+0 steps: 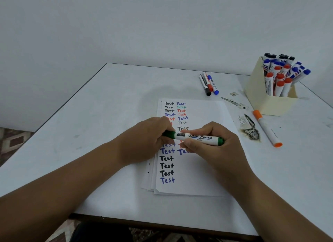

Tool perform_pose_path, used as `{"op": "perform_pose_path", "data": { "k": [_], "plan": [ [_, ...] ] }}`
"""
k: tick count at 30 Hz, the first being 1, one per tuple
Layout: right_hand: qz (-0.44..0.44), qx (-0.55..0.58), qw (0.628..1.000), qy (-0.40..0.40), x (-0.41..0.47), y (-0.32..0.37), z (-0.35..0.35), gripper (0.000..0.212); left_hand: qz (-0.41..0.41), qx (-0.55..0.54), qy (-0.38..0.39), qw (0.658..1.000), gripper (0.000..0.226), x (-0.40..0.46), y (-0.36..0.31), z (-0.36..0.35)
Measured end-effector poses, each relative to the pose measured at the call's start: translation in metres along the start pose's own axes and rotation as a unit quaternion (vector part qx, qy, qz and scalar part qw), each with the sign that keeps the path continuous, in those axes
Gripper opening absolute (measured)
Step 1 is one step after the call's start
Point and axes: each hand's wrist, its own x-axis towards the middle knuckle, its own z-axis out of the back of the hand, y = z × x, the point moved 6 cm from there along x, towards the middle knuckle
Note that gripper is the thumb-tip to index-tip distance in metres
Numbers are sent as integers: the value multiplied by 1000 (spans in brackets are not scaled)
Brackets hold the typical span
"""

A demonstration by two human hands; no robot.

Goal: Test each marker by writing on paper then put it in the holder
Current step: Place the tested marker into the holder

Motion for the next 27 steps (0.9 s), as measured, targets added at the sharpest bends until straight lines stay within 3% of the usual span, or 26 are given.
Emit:
{"op": "perform_pose_path", "data": {
  "k": [7,10,14,18,21,23,27],
  "plan": [
    [1,-3,1000,5,1,0,-4,15,-53,63,-49,995,8,-2,-3,2],
    [10,-46,999,-5,3,0,-3,14,-27,57,-28,998,7,2,1,-2],
    [46,-149,988,-8,5,0,-9,12,-84,86,10,993,35,5,-6,-8],
    [12,-130,991,-10,6,-2,-5,10,-33,70,24,997,62,7,2,-8],
    [10,-177,984,-10,5,-1,3,24,0,66,46,997,78,10,6,-10],
    [50,-257,965,-17,4,5,10,30,20,52,60,997,84,14,9,-10],
    [102,-450,884,-68,5,13,44,31,36,87,89,992,81,24,3,-8]
  ]
}}
